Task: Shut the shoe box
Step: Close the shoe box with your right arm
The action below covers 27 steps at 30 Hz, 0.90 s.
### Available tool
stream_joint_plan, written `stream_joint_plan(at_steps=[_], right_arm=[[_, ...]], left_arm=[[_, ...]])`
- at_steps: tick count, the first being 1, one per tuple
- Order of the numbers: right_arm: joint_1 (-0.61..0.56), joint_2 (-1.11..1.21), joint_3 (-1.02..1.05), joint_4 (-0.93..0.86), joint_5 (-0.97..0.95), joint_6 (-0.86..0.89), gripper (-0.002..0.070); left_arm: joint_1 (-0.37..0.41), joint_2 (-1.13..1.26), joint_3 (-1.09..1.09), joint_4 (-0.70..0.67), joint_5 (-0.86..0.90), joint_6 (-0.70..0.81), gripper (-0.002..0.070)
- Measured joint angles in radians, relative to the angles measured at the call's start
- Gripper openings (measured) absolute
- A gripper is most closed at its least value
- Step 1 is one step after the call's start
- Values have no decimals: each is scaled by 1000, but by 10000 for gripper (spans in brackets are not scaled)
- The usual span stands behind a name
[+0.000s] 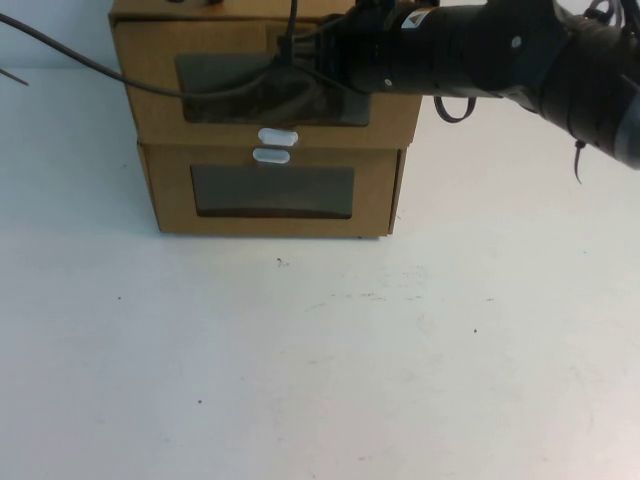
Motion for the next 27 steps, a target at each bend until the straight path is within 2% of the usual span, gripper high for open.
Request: stream_joint_plan(at_steps=[13,22,27], right_arm=[[-26,80,-92,33,33,-4,-12],[-39,-3,-97,92,258,-77,-11],[-39,-157,-102,-2,411,-21,-11]], left_arm=[[0,0,0,0,-2,0,-5],[0,4,-58,10,40,7,-5],[0,-16,-119,53,84,-8,-5]])
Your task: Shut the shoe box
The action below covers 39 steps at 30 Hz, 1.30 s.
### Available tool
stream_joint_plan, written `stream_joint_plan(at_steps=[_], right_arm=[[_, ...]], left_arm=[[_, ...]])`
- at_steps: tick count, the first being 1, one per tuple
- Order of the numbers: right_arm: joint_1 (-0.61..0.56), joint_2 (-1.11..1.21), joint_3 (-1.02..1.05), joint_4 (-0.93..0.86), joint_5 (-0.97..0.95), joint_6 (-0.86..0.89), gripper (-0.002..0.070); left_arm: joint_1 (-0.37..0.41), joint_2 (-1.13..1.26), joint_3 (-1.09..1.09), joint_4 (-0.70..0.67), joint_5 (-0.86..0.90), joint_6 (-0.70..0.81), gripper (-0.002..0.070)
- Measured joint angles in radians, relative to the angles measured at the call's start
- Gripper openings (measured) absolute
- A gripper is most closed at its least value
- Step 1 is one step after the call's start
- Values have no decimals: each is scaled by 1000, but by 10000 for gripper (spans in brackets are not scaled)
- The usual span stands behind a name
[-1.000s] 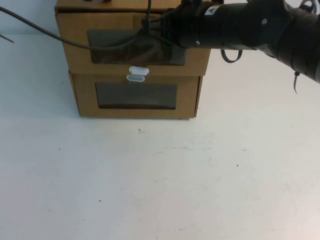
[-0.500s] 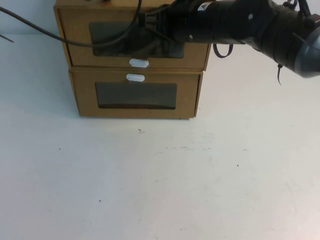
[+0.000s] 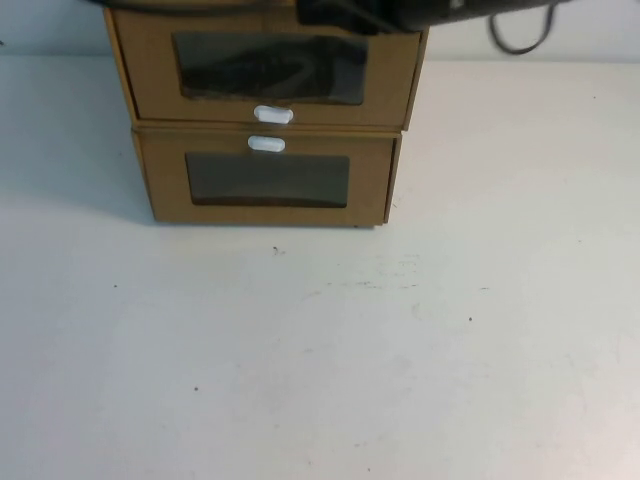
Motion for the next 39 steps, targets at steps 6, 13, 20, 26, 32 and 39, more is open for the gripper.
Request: stream_joint_plan(at_steps=[6,13,20,26,32,39], right_arm=[[0,-243,82,-195,178,157,-11],[0,-674,414,-344,213,303,-11],[0,-1126,765,-360,229,394,-11],[0,-1340,958,-342,232,431,-11],[0,-1442,1091,-316,165,435,-11],[0,-1469,1256,-256,-22,368,-11]], left_arm=[[0,-104,-2,70,9,-21,-5],[0,-328,154,45,-28,-21,-5],[0,-714,628,-69,-212,97,-5],[0,-1071,1144,-211,-443,258,-5],[0,-1408,1581,-317,-645,375,-5],[0,-1730,1916,-393,-816,406,-5]])
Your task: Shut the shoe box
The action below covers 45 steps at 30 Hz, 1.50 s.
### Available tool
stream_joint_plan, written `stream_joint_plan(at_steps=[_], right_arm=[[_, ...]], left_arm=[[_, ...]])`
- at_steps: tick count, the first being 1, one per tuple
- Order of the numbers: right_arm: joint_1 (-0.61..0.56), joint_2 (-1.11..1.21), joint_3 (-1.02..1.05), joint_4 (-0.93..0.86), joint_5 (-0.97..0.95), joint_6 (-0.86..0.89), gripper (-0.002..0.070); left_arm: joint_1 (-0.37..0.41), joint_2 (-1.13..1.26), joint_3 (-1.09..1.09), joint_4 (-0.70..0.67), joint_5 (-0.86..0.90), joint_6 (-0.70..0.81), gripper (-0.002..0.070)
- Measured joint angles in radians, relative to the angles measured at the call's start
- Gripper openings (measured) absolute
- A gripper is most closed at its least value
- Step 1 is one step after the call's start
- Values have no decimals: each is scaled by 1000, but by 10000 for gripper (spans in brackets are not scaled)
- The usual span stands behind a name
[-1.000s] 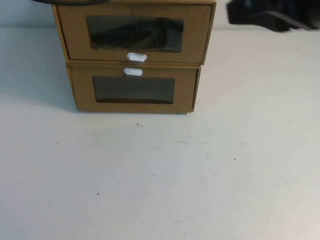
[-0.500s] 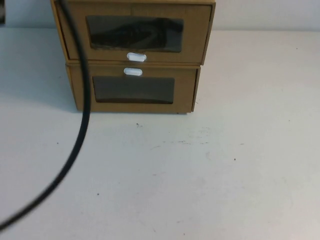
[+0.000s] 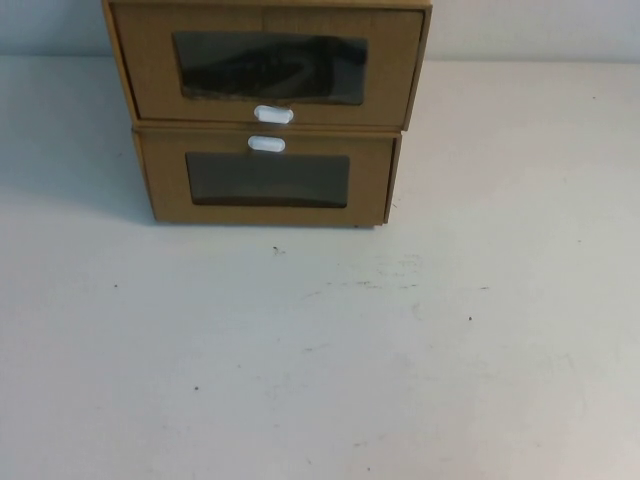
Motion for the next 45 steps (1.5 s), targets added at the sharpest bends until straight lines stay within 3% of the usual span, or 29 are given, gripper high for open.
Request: stream_joint_plan(at_steps=[9,13,17,38,42,45], right_arm=[[0,0,261,207,-410,-252,-11],[0,0,364,227,-534,-288,-11],[0,0,455,233,-618,-295,-11],[-3,-12,554,258,-707,-336,-11],[-120,-45,585,263,-792,-368,-11],[-261,-87,588,263,-740,-404,-11]], left_arm=[[0,-149,310,-96,-251,14,-5],[0,-150,431,-158,-355,18,-5],[0,-150,464,-164,-338,64,-5],[0,-150,464,-182,-318,92,-5],[0,-150,464,-182,-318,95,-5],[0,-150,464,-182,-318,97,-5]])
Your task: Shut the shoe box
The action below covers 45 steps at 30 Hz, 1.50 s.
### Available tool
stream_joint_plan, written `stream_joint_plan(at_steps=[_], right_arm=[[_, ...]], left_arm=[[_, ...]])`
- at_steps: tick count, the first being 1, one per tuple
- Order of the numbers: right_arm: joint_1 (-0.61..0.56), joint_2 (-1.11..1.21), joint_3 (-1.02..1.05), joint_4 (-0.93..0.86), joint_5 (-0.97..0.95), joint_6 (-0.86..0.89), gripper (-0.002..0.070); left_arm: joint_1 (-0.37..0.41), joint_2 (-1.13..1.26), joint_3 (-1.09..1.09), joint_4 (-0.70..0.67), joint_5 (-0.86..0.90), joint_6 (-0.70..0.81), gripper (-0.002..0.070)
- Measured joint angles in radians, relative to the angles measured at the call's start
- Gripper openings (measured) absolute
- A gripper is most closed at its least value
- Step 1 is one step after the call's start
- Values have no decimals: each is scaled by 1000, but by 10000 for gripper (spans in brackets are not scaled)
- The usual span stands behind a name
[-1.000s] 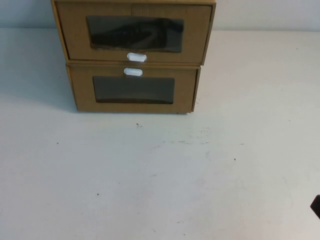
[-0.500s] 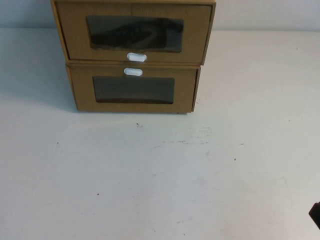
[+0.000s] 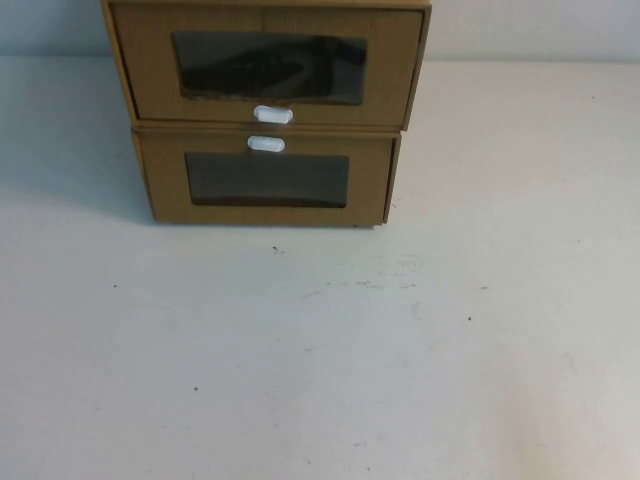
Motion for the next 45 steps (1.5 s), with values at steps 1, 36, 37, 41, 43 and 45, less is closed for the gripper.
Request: stream_joint_plan(at_steps=[1,36,37,41,43,45], right_arm=[[-49,-20,0,0,45,-22,-11],[-216,-163,1,-384,359,238,-11],[-200,-163,1,-426,356,299,-11],[-144,-163,1,-520,352,417,-11],[-137,-163,1,-528,352,430,-11],[-137,-163,1,-530,352,432,-11]], left_arm=[[0,0,0,0,0,0,-5],[0,0,2,0,0,4,-5],[0,0,2,0,0,6,-5],[0,0,2,0,0,6,-5],[0,0,2,0,0,6,-5],[0,0,2,0,0,6,-5]])
